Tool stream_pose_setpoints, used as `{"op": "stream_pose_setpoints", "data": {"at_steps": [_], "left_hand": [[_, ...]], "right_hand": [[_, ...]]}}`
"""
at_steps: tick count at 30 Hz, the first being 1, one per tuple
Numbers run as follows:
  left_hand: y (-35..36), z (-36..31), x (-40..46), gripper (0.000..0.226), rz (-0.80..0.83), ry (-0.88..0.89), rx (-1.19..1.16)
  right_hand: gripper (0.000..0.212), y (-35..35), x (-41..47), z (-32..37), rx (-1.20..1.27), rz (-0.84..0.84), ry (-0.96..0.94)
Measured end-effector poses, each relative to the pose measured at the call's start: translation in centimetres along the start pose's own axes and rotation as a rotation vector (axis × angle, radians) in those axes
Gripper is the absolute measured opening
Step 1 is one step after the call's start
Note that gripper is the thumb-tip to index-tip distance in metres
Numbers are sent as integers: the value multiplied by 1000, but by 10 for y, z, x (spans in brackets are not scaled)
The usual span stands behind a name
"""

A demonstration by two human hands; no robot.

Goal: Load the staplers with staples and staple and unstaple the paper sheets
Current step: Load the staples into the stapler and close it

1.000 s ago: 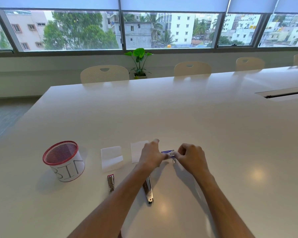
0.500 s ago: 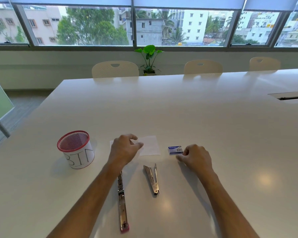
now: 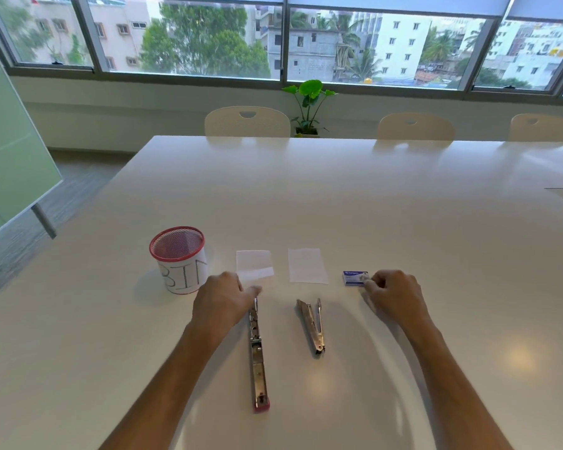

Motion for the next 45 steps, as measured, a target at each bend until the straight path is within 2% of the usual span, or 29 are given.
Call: {"op": "stream_pose_setpoints", "data": {"at_steps": [4, 9, 15, 19, 23, 28, 31, 34, 37, 40, 45], "left_hand": [[6, 4, -13, 56, 21, -15, 69], [9, 1, -31, 47, -71, 37, 86], [6, -4, -37, 37, -134, 38, 142], [6, -1, -40, 31, -197, 59, 95], [10, -4, -41, 28, -220, 111, -35], [10, -2, -39, 24, -199, 90, -315], [11, -1, -37, 22, -124, 51, -512], [18, 0, -37, 17, 13, -34, -814], [24, 0, -39, 21, 129, -104, -1087], [23, -2, -38, 14, 181, -116, -1163], [19, -5, -37, 19, 222, -147, -1257]], "right_hand": [[23, -4, -7, 6, 226, -27, -19], [16, 13, -18, 33, 489, 54, -22], [9, 45, -29, 83, 628, 203, -113], [18, 65, -30, 116, 606, 224, -197], [25, 83, -31, 139, 576, 215, -262], [19, 98, -36, 143, 558, 172, -258], [18, 98, -38, 139, 558, 109, -255], [19, 93, -42, 139, 592, 62, -290], [22, 88, -48, 138, 643, 27, -323], [19, 87, -52, 137, 642, 22, -355], [18, 86, -55, 140, 583, 9, -444]]}}
Point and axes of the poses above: each hand's wrist, its own x-axis towards the middle knuckle, its own y-axis out of the palm, z = x × y, the point moved 5 cm from there along x, towards the middle knuckle, and after that the axes turned 9 degrees about x, right-handed, at the moved point
